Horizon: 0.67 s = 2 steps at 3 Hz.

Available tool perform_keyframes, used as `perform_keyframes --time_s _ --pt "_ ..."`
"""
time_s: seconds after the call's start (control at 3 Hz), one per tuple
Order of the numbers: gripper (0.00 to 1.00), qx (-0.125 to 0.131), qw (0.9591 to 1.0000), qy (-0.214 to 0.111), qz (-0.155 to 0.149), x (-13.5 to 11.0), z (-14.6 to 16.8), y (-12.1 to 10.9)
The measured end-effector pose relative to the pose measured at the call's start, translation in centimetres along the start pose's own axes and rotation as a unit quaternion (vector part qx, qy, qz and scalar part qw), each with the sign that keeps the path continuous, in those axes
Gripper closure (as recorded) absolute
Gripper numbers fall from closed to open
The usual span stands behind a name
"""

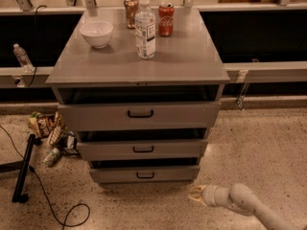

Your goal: Close bottom drawer

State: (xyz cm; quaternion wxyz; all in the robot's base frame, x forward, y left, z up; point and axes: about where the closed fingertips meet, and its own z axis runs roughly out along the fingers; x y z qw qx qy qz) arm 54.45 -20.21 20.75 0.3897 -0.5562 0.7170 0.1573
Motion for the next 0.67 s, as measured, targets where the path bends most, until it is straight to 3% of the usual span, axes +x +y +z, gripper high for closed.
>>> perform_keyframes --time_s 0.33,0.67 --pt "0.98 0.038 0.9984 -0.041 0.012 -2.69 -8.27 -0.76" --pt "0.77 0.04 0.9984 -0.036 0.018 -1.76 -8.27 -0.48"
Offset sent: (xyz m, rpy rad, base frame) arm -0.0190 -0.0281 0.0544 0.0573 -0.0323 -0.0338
